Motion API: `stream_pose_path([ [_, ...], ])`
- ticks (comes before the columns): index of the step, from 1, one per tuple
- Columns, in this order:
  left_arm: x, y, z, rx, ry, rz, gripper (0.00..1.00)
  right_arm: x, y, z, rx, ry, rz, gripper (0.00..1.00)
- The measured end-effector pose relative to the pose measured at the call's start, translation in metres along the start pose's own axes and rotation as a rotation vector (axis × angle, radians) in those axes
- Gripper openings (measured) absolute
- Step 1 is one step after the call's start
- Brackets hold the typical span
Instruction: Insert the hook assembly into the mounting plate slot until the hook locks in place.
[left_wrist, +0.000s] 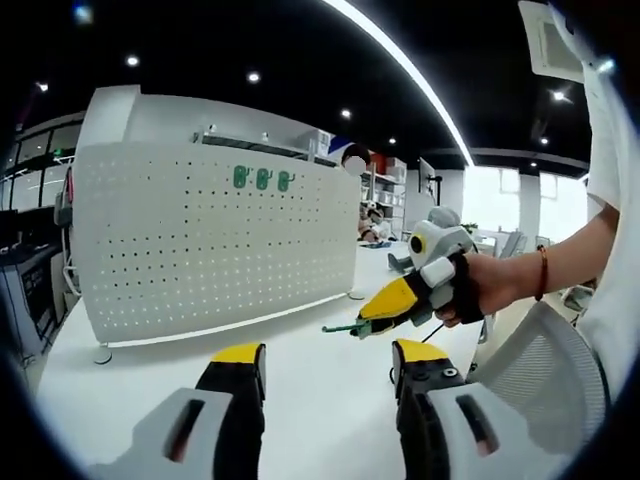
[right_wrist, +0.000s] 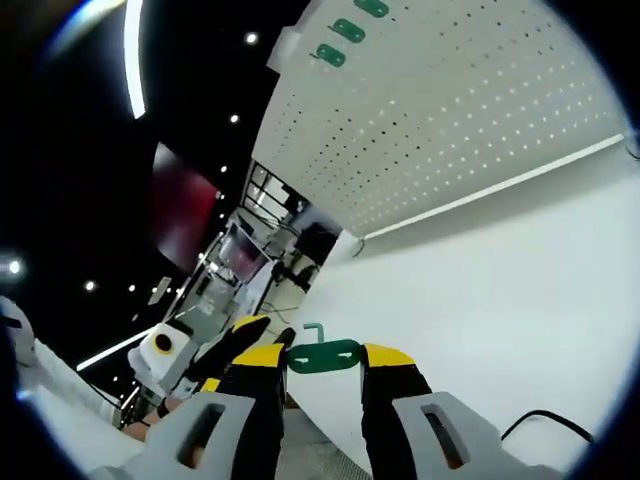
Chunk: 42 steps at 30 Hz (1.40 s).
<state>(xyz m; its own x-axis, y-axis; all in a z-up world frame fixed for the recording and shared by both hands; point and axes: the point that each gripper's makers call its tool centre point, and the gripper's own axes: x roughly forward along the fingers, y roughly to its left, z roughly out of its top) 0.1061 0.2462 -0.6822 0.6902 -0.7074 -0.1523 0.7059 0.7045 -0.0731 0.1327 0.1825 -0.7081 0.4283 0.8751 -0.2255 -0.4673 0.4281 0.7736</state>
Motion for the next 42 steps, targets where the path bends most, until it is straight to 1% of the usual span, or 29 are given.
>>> stream_pose_path([
  [3,0.001,-0.005,0.001,0.017,0.006,-0.026,0.5,0.001,0.007,-0.002,0.027,0.009,0.044,0.28],
  [5,0.002,-0.008,0.002,0.047,0.016,-0.042,0.49,0.002,0.01,-0.004,0.046,0.022,0.062,0.28],
  [8,0.002,-0.01,0.003,0.064,0.014,-0.064,0.47,0.004,0.012,-0.009,0.043,0.053,0.078,0.28],
  [9,0.002,-0.01,0.002,0.066,0.016,-0.071,0.47,0.004,0.014,-0.011,0.046,0.065,0.093,0.28],
  [10,0.002,-0.01,0.0,0.086,0.027,-0.078,0.46,0.004,0.018,-0.013,0.057,0.08,0.122,0.28],
  [11,0.002,-0.01,0.0,0.108,0.033,-0.081,0.44,0.003,0.019,-0.014,0.069,0.084,0.128,0.28],
  [12,0.002,-0.01,0.0,0.118,0.033,-0.085,0.44,0.003,0.02,-0.013,0.074,0.081,0.132,0.28],
  [14,0.002,-0.012,0.002,0.118,0.026,-0.1,0.4,0.001,0.024,-0.016,0.11,0.1,0.168,0.28],
  [16,0.003,-0.014,0.004,0.143,0.017,-0.116,0.37,0.001,0.027,-0.017,0.134,0.112,0.19,0.28],
  [19,0.004,-0.018,0.001,0.205,0.042,-0.13,0.34,-0.001,0.03,-0.021,0.132,0.144,0.208,0.28],
  [20,0.005,-0.019,0.002,0.203,0.032,-0.134,0.34,0.0,0.029,-0.022,0.131,0.149,0.21,0.28],
  [21,0.005,-0.02,0.001,0.207,0.033,-0.14,0.33,0.0,0.029,-0.024,0.141,0.163,0.213,0.28],
  [23,0.006,-0.022,-0.001,0.231,0.042,-0.147,0.3,0.0,0.03,-0.025,0.147,0.168,0.219,0.28],
  [24,0.006,-0.023,-0.001,0.249,0.043,-0.153,0.29,0.0,0.032,-0.027,0.161,0.181,0.235,0.28],
  [26,0.005,-0.025,-0.002,0.251,0.048,-0.165,0.27,-0.001,0.036,-0.032,0.187,0.219,0.264,0.28],
  [28,0.005,-0.027,-0.004,0.265,0.059,-0.181,0.24,0.001,0.038,-0.034,0.172,0.223,0.263,0.28],
  [29,0.004,-0.027,-0.005,0.27,0.061,-0.185,0.21,0.0,0.04,-0.037,0.172,0.244,0.276,0.28],
  [31,0.003,-0.03,-0.004,0.279,0.059,-0.214,0.15,0.0,0.044,-0.04,0.178,0.269,0.297,0.28],
  [34,0.0,-0.034,-0.003,0.289,0.058,-0.247,0.16,0.0,0.047,-0.046,0.183,0.308,0.32,0.28],
  [36,-0.002,-0.038,0.0,0.298,0.043,-0.278,0.16,-0.002,0.049,-0.049,0.185,0.341,0.341,0.28],
  [39,-0.004,-0.043,0.001,0.303,0.042,-0.312,0.13,-0.003,0.052,-0.051,0.178,0.365,0.358,0.28],
  [42,-0.007,-0.05,0.002,0.299,0.038,-0.358,0.12,-0.005,0.055,-0.048,0.201,0.362,0.379,0.28],
])
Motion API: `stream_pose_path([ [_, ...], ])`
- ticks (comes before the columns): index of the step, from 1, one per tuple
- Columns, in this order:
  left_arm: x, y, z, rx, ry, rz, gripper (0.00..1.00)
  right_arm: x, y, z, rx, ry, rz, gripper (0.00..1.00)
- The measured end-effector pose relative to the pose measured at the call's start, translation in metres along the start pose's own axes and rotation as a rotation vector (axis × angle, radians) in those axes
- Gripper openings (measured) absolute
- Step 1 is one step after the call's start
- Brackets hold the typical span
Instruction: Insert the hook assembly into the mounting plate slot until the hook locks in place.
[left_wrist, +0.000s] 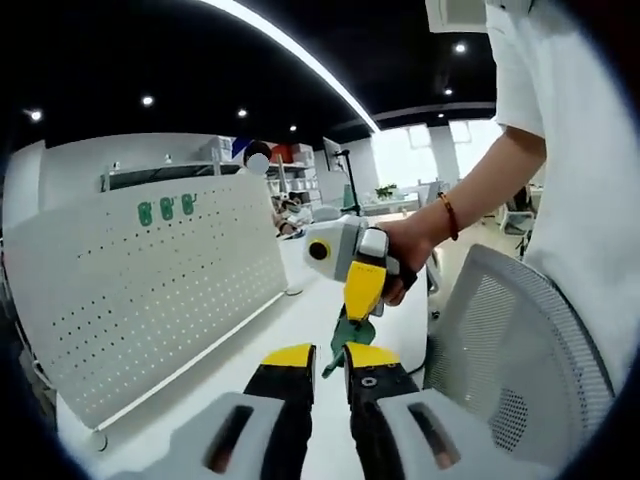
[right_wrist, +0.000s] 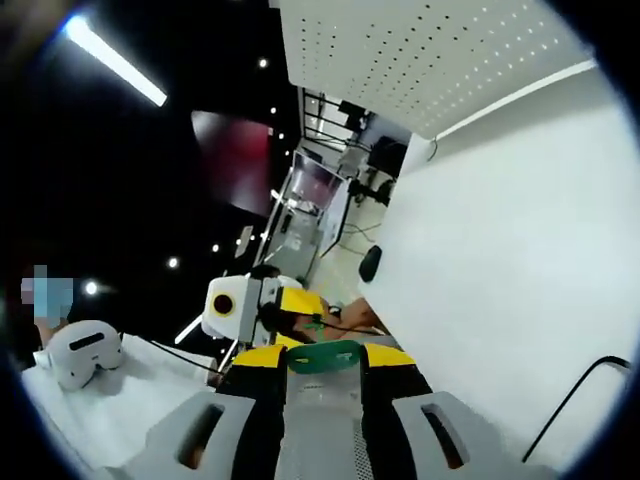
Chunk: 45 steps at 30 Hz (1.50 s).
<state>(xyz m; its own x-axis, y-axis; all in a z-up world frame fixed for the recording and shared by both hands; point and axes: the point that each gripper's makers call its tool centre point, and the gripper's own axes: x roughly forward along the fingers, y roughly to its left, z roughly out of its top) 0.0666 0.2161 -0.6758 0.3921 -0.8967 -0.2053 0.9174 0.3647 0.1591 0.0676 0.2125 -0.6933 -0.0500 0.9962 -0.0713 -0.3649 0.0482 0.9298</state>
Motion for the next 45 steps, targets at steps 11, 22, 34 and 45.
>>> stream_pose_path([
  [11,0.001,-0.012,0.002,0.036,0.004,-0.069,0.09,-0.003,0.011,-0.009,0.044,0.056,0.068,0.28],
  [22,0.001,-0.027,0.011,0.065,-0.012,-0.152,0.04,-0.003,0.02,-0.016,0.117,0.129,0.143,0.28],
  [34,-0.001,-0.016,0.006,0.011,0.003,-0.09,0.04,0.003,0.018,0.0,-0.014,0.026,0.132,0.28],
  [45,-0.004,0.0,-0.001,-0.077,0.016,-0.004,0.04,-0.009,0.022,0.044,-0.282,-0.222,0.062,0.37],
])
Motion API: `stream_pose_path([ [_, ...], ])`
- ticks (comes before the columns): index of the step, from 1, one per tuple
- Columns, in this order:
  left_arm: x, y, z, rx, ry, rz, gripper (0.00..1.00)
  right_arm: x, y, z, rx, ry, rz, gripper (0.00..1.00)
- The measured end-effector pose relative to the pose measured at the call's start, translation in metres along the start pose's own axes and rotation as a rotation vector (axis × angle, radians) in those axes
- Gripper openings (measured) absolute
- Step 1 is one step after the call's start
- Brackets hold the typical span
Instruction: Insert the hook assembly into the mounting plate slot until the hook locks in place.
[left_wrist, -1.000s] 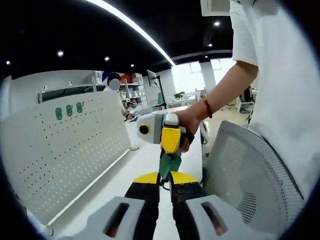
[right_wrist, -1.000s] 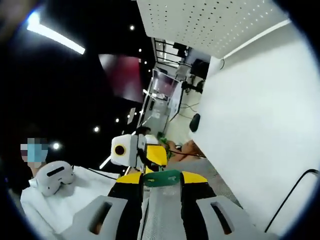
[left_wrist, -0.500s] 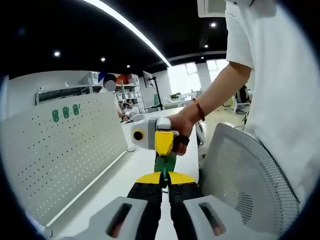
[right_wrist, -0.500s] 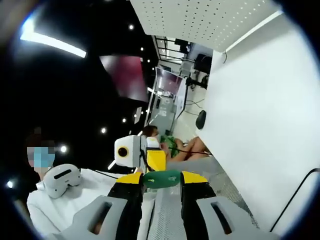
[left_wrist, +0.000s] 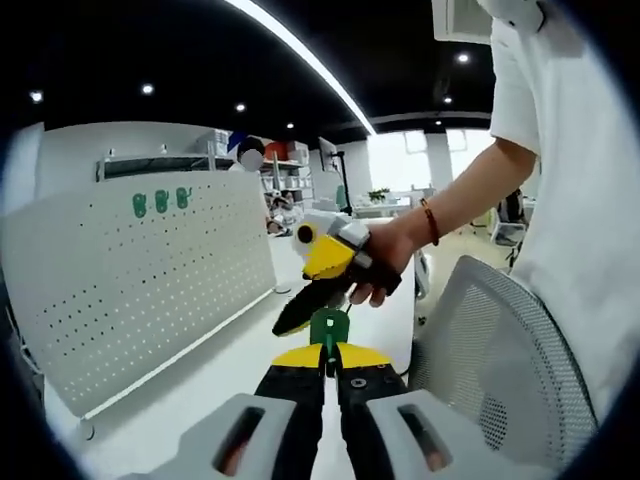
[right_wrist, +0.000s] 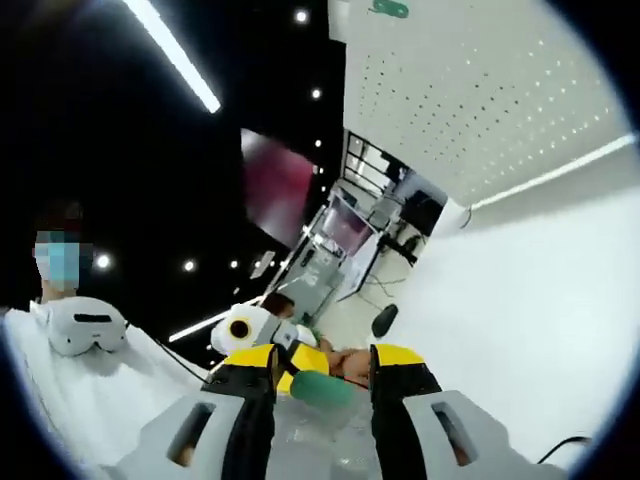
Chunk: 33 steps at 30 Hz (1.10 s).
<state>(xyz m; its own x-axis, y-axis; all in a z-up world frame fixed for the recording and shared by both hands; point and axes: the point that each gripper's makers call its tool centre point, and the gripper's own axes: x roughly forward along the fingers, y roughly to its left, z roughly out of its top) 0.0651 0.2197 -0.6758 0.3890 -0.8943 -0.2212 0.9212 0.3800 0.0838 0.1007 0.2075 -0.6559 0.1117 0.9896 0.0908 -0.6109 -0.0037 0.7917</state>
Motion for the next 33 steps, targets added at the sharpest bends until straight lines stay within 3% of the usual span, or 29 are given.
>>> stream_pose_path([
  [6,0.0,0.002,0.003,-0.042,-0.019,0.031,0.04,0.0,0.003,0.02,-0.189,-0.111,-0.056,0.4],
  [11,-0.002,0.0,0.015,-0.078,-0.059,0.037,0.04,-0.005,-0.001,0.031,-0.266,-0.179,-0.149,0.39],
  [13,-0.003,0.002,0.017,-0.092,-0.069,0.055,0.04,-0.006,0.0,0.029,-0.266,-0.17,-0.164,0.38],
  [15,-0.004,0.005,0.019,-0.117,-0.079,0.075,0.03,-0.011,-0.001,0.031,-0.337,-0.183,-0.207,0.34],
  [17,-0.005,0.009,0.02,-0.126,-0.084,0.096,0.03,-0.013,0.001,0.028,-0.321,-0.176,-0.221,0.35],
  [21,-0.001,0.014,0.021,-0.133,-0.075,0.109,0.03,-0.021,0.006,0.029,-0.386,-0.22,-0.258,0.35],
  [25,0.006,0.018,0.022,-0.125,-0.056,0.118,0.03,-0.03,0.005,0.035,-0.434,-0.26,-0.321,0.39],
  [33,0.019,0.035,0.024,-0.125,-0.026,0.167,0.03,-0.039,0.003,0.032,-0.503,-0.253,-0.425,0.47],
])
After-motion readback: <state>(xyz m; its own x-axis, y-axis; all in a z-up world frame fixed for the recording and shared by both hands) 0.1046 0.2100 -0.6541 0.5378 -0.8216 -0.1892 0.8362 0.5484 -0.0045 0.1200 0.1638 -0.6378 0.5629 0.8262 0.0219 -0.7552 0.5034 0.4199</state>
